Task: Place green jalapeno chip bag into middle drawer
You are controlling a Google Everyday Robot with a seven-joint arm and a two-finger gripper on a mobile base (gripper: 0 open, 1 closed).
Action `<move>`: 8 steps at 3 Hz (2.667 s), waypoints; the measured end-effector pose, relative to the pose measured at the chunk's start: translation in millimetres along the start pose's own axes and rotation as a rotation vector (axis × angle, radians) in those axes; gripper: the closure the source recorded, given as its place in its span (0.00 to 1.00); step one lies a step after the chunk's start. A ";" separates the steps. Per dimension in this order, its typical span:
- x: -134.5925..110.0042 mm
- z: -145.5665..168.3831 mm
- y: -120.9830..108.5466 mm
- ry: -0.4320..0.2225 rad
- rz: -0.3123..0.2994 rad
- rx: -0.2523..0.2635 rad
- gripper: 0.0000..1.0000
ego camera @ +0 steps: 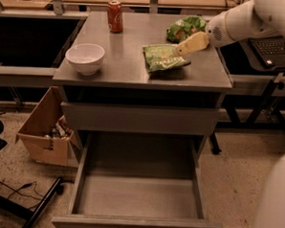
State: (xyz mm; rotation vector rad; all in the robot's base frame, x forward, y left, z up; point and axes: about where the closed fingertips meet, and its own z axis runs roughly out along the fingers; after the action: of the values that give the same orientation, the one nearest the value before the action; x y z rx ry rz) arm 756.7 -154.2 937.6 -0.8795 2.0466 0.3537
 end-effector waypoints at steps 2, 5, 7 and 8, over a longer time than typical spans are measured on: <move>-15.2 78.9 -3.2 0.058 0.101 -0.024 0.00; 32.6 136.7 -9.3 0.332 0.141 0.041 0.39; 27.7 133.1 -9.7 0.332 0.141 0.041 0.84; 25.1 131.2 -9.9 0.332 0.141 0.041 1.00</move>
Offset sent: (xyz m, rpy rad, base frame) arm 0.0917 0.0656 -0.0475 0.0225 0.1718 -0.0662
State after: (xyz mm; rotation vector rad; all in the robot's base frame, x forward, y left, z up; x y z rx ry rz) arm 833.1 -102.6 840.4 -0.8133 2.4207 0.2533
